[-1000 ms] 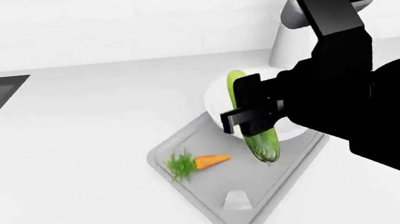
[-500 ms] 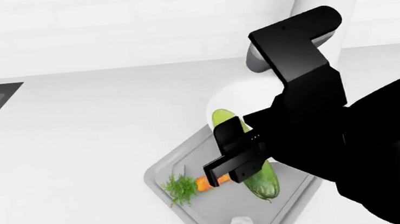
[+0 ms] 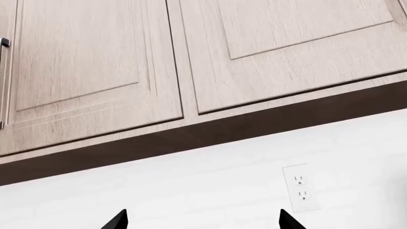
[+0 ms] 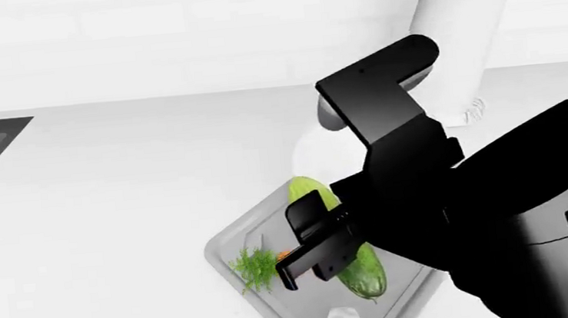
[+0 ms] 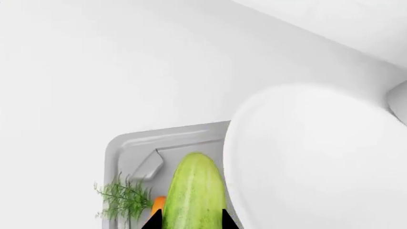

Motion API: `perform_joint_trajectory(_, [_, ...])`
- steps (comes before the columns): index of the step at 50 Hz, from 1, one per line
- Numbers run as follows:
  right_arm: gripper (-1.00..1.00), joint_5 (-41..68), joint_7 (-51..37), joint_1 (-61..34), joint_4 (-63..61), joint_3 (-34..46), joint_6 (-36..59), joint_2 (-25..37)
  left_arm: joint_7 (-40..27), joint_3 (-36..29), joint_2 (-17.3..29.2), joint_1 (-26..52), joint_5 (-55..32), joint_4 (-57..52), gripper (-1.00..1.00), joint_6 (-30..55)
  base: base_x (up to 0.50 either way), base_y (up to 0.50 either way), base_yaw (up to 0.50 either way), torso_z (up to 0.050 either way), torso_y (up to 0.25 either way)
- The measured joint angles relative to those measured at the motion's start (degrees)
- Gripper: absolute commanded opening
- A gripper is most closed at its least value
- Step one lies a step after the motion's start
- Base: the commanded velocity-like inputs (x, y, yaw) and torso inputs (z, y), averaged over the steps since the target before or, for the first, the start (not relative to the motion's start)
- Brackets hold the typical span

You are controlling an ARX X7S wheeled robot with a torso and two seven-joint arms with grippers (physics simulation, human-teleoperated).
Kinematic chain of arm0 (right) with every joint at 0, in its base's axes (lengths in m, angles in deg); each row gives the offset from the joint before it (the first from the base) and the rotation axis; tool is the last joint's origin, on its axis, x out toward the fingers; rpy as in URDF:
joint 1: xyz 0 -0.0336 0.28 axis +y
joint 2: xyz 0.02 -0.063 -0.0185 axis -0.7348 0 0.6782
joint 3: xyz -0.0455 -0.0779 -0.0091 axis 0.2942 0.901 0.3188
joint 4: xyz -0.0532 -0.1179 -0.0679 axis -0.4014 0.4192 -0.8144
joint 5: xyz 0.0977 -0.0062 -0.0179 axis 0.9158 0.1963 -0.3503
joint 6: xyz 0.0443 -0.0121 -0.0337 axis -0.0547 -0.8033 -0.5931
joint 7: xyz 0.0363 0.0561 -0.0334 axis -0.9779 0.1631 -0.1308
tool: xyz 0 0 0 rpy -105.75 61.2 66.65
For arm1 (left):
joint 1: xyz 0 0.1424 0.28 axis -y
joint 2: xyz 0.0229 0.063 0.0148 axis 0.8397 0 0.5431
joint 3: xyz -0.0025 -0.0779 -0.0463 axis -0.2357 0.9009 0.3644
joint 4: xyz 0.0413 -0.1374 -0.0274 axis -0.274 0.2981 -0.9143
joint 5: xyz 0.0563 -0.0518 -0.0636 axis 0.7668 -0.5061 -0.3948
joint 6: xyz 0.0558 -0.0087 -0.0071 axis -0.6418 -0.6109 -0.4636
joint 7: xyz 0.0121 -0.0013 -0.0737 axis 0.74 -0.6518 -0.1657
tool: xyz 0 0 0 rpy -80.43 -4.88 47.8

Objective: Place the two vegetables and bowl onto the tray for setting up a vegetable dip station.

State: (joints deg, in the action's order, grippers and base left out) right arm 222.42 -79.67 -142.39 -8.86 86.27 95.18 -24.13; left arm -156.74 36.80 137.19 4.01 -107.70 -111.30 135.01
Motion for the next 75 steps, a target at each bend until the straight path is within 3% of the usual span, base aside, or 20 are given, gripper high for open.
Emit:
perform_joint_trajectory(43, [-1.00, -9.0, 7.2, 7.5, 7.8, 5.6, 3.9, -3.4, 0.0, 0.9, -0.1, -0.7, -0.2, 0.0, 1.00, 0.3, 0.00, 0.00, 0.00, 0.000, 0.000])
perform_joint_trajectory(44, [1.00, -9.1, 7.3, 7.6, 7.9, 5.6, 4.0, -3.4, 0.0, 1.0, -0.1, -0.8, -0.2, 0.0, 1.00, 0.3, 0.00, 0.00, 0.00, 0.000, 0.000])
perform_joint_trajectory(66, [1.00, -7.6, 6.4, 6.3, 6.3, 5.0, 3.6, -3.0, 0.0, 0.2, 0.3, -0.1, -0.2, 0.0, 1.00, 0.0, 0.00, 0.00, 0.00, 0.000, 0.000])
perform_joint_trajectory(71, [1.00, -4.5, 4.1, 3.2, 3.7, 3.7, 3.0, -2.5, 0.0, -2.4, 0.2, 1.5, 0.6, 0.0, 1.00, -0.1, 0.00, 0.00, 0.00, 0.000, 0.000])
perform_joint_trajectory(75, [1.00, -0.4, 1.5, -0.4, 0.9, 2.4, 2.2, -1.6, 0.0, -8.3, 0.2, 5.1, 2.4, 0.0, 1.00, -0.6, 0.00, 0.00, 0.00, 0.000, 0.000])
